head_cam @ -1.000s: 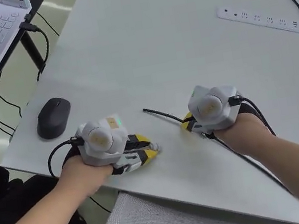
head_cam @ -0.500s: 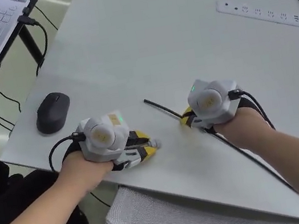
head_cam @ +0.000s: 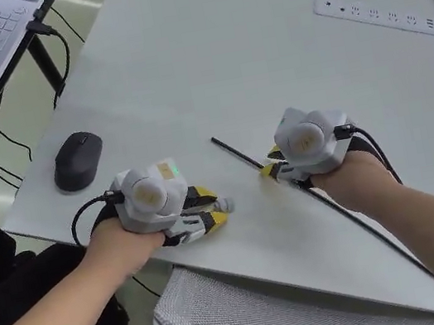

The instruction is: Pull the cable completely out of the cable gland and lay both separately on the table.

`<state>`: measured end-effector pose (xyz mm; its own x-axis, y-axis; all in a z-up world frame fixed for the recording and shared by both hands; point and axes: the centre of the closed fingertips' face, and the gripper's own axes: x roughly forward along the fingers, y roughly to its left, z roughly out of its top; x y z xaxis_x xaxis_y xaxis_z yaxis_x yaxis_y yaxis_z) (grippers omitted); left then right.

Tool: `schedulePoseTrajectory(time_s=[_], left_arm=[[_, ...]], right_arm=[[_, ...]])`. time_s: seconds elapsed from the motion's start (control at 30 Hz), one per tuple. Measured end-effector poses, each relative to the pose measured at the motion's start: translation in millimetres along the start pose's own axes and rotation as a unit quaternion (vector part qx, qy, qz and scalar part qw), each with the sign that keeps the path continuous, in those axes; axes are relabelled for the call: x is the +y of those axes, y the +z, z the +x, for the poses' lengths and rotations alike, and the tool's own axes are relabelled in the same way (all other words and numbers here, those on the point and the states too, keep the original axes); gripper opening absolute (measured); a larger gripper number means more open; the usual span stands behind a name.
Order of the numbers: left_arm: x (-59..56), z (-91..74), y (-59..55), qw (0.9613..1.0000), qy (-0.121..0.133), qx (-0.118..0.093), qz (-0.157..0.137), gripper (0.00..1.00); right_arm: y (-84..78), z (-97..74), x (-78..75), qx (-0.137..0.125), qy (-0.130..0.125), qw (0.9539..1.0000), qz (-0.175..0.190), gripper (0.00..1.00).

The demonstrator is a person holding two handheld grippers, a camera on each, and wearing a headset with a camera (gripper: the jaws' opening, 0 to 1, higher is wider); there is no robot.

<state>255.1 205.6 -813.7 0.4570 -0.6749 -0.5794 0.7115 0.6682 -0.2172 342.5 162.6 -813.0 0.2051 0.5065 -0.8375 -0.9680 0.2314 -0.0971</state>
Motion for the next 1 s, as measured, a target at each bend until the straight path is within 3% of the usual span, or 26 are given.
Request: schedulePoseTrajectory(time_s=[0.13,0.43,0.53,0.63,1.0], left_arm=[[1.9,-4.1,2.0,0.9999,0.005,-0.008,-0.009,0.23],[-6.2,-12.5,6.0,0.9998,0.012,-0.006,-0.015,0.29],[-9.4,-16.6,11.3,0.9994,0.010,-0.013,-0.030,0.33],[-14.6,-21.6,18.7,0.9995,0.004,-0.014,-0.026,0.38],[-25.4,-36.1,39.2,0.9984,0.009,-0.035,-0.045,0.46]], right_arm=[[3.1,-10.7,-2.2,-0.010,-0.008,0.9998,0.014,0.23],[3.6,-41.6,-6.3,-0.026,-0.026,0.9988,0.031,0.30],[4.8,-55.2,-10.1,-0.041,-0.034,0.9977,0.042,0.32],[4.2,-67.4,-13.1,-0.052,-0.039,0.9967,0.049,0.35],[-13.5,-120.0,-17.9,-0.110,-0.052,0.9868,0.106,0.47]])
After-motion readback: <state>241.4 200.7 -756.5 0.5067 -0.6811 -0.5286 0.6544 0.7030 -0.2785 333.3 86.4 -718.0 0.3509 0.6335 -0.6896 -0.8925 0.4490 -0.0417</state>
